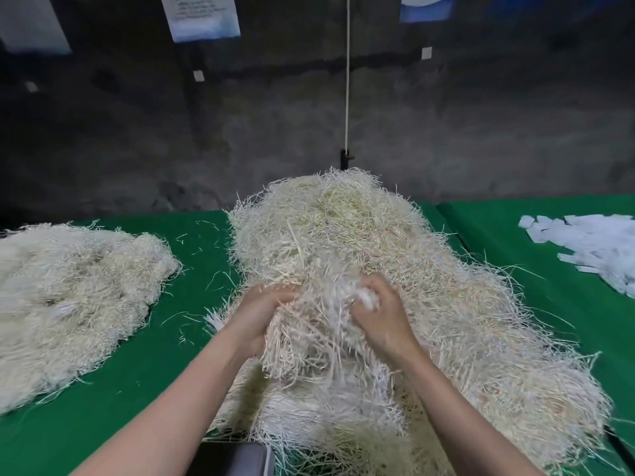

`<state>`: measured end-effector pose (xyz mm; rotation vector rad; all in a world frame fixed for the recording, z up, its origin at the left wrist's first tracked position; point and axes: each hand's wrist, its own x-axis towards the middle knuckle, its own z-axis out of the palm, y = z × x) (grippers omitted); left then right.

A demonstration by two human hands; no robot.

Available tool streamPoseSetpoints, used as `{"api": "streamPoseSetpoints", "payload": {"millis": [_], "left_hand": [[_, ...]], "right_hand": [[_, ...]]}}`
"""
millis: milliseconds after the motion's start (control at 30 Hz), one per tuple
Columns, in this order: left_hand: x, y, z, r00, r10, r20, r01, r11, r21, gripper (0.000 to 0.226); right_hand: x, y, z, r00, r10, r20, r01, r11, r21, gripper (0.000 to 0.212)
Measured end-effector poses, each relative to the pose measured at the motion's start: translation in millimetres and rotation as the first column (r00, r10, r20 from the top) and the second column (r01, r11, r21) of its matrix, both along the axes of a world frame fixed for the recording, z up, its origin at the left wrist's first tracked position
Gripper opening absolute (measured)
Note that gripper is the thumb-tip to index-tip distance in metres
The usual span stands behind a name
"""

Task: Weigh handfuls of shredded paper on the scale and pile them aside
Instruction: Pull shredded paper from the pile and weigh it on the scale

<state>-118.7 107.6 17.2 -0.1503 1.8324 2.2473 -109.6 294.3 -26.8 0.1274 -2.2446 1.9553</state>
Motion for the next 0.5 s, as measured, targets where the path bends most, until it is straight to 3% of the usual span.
{"api": "streamPoseSetpoints", "payload": {"millis": [100,167,200,300,333,400,500], "left_hand": [[5,2,-11,1.0,0.014,-0.021,-0.013,0.999,0.045,0.114],[9,14,-13,0.999,-0.026,0.024,0.024,0.995,0.094,0.135],[11,22,-12,0.998,-0.022,0.065,0.015,0.995,0.098,0.134],[9,32,-2,0.982,0.12,0.143,-0.131,0.989,0.066,0.057],[5,29,1,0.974,0.179,0.136,-0.187,0.981,0.053,0.047],[-5,14,6,0.957,0.279,0.076,-0.285,0.955,0.08,0.043],[-16,-6,12,0.923,0.385,0.027,-0.385,0.916,0.111,0.056]], "right_hand": [[4,0,6,0.99,-0.08,-0.118,0.086,0.995,0.051,0.048],[10,-10,7,0.984,0.003,-0.18,0.045,0.965,0.26,0.052],[11,-16,2,0.981,0.066,-0.181,0.012,0.915,0.402,0.053],[11,-14,-13,0.976,0.133,-0.172,0.011,0.759,0.651,0.055],[10,-4,-20,0.98,0.102,-0.169,0.041,0.733,0.679,0.053],[7,24,-42,0.994,0.003,-0.111,0.085,0.625,0.776,0.048],[13,72,-77,0.981,-0.191,0.042,0.028,0.347,0.938,0.04]]}}
